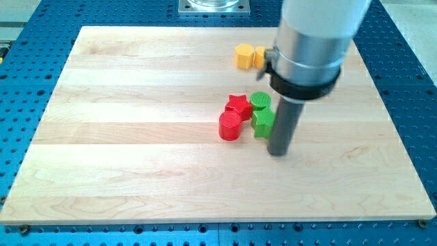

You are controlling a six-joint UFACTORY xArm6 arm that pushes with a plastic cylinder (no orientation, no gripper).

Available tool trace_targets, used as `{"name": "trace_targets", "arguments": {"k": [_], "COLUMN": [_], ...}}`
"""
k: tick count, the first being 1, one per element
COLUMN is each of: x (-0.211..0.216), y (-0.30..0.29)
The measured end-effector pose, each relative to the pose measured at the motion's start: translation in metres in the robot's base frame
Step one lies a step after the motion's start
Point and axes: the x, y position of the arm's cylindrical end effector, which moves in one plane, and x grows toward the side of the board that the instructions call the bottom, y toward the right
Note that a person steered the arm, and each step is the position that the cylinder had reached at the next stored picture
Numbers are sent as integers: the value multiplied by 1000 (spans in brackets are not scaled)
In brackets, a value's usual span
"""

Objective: Separate the green blocks

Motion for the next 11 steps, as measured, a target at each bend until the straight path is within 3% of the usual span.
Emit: {"name": "trace_targets", "arguments": {"k": [2, 3, 4, 5, 6, 11], "x": [-91, -92, -85, -114, -140, -148], "y": [-15, -14, 28, 67, 49, -142]}}
